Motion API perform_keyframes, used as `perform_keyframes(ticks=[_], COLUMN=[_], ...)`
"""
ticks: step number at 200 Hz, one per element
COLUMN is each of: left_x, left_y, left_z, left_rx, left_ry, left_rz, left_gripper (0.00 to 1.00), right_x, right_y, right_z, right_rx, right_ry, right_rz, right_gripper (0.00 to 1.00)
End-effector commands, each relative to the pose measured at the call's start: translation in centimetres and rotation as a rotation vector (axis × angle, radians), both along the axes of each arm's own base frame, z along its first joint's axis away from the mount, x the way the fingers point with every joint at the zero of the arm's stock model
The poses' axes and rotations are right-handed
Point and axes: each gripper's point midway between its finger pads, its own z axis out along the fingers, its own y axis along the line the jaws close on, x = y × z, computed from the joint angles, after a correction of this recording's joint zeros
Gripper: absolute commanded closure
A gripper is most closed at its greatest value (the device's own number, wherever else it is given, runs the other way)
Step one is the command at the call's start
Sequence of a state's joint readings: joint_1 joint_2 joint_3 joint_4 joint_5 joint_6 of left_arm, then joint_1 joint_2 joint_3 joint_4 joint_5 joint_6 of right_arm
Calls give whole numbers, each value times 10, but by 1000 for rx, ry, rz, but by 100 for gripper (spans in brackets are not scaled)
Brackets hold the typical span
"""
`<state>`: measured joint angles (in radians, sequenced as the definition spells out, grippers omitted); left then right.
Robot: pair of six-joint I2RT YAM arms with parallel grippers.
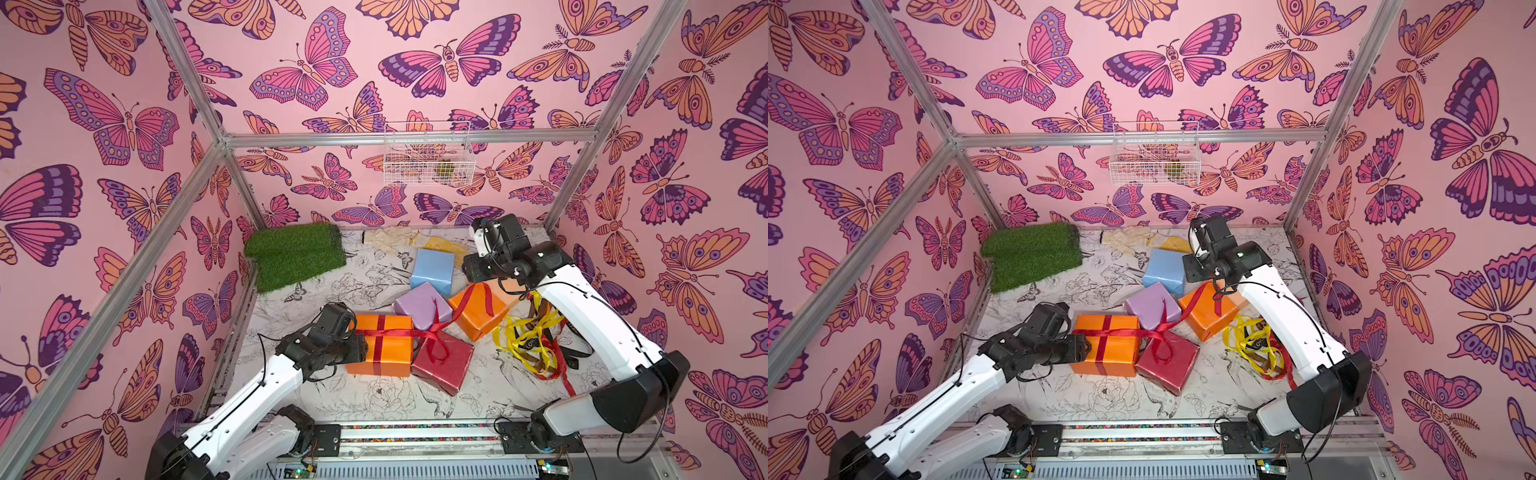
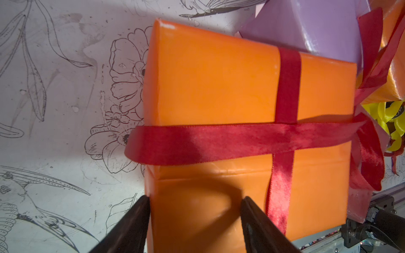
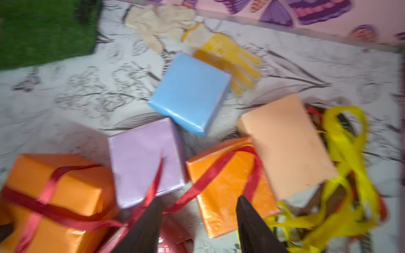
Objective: Untie the ribbon bows on the gift boxes
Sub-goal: Untie the ribbon from the gift box, then pull the ribbon from the gift box.
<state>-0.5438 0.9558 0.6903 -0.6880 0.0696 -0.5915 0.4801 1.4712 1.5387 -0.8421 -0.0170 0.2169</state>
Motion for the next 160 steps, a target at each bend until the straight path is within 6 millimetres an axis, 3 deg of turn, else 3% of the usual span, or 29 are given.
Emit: perform_keyframes(ticks=[1,37,68,91,97,160], left_x=[-1,3,3,4,4,5], left_y=[10,8,7,7,8,8], left_z=[-4,-1,-1,1,0,1], left_rx=[52,39,36,33,35,35], left_ry=[6,-16,-23,-32,-32,-43], left_rz=[27,26,28,28,27,27], left_gripper=[33,33,33,33,33,33], right_x=[-26,-55,-76,-80,-79,-89], right_y=[68,123,164,178,183,210], right_z=[-4,-40,-57,-60,-75,-97], right_rx=[268,429,498,543,536,542], right_ry=[94,250,311,309,332,386], right_rz=[183,273,325,304,285,279], right_gripper=[43,43,43,45,45,50])
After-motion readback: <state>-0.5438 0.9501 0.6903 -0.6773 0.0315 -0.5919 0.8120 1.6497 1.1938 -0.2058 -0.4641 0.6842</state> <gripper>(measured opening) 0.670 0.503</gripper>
